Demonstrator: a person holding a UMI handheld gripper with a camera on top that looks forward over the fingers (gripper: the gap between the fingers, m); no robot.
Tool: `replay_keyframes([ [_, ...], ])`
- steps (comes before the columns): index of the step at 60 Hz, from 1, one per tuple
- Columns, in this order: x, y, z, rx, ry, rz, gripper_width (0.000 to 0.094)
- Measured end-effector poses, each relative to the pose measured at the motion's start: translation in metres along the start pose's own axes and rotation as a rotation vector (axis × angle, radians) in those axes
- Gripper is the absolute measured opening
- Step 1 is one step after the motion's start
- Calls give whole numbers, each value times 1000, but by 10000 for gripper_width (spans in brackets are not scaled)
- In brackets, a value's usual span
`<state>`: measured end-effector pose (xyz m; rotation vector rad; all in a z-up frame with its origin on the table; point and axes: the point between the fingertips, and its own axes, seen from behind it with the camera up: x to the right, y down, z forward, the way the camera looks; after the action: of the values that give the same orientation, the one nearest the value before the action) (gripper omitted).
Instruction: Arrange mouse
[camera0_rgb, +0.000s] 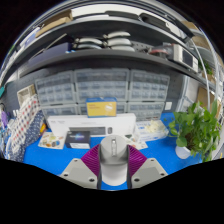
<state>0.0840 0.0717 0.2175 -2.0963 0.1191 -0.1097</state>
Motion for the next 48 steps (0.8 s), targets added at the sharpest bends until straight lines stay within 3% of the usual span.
replay_keyframes([
  [6,-59,-4,-18,17,-37,7,354],
  [12,-110,26,-18,-23,-63,-16,354],
  [23,-173,139,6,-195,-106,-50,351],
  [34,-188,244,19,-363,-96,-82,359],
  [39,-188,247,21,-315,-90,-120,352],
  [48,-190,246,20,-328,-110,-44,357],
])
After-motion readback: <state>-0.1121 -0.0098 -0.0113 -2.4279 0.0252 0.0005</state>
